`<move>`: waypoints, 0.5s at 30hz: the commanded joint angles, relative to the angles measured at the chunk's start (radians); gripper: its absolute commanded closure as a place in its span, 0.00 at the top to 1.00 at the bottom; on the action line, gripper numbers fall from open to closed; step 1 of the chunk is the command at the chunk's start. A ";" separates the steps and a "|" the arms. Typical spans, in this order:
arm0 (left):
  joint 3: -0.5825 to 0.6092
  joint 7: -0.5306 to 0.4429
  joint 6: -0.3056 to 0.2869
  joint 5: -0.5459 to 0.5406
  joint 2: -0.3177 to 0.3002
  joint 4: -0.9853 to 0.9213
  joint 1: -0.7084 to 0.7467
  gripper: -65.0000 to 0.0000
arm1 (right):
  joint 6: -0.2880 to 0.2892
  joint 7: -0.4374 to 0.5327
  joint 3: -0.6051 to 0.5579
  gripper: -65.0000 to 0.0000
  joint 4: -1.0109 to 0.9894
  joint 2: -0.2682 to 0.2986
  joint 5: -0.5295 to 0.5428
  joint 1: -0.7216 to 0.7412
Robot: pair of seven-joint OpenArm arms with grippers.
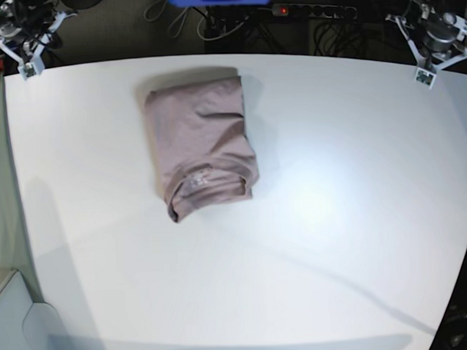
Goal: Layout the t-shirt on the table in an organized manner, then fold the t-shirt properly
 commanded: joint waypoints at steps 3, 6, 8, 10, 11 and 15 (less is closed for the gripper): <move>-0.087 -0.099 0.005 0.013 0.076 -0.002 0.079 0.00 | -0.001 0.108 0.009 0.00 -0.091 -0.041 -0.145 0.000; -0.110 -0.213 0.005 0.013 0.130 -0.082 0.138 0.00 | -0.001 0.181 0.001 0.00 -0.201 -0.073 -0.228 0.022; -0.108 -0.273 0.005 0.013 0.137 -0.173 0.144 0.00 | -0.001 0.207 -0.013 0.00 -0.286 -0.075 -0.246 0.034; -0.107 -0.332 0.005 0.011 0.137 -0.314 0.130 0.00 | -0.001 0.241 -0.030 0.00 -0.367 -0.075 -0.249 0.040; -0.107 -0.377 0.005 0.011 0.134 -0.400 0.110 0.00 | -0.001 0.266 -0.042 0.00 -0.411 -0.075 -0.251 0.051; -0.101 -0.561 0.005 0.013 0.094 -0.730 0.035 0.00 | -0.001 0.350 -0.097 0.00 -0.574 -0.066 -0.251 0.080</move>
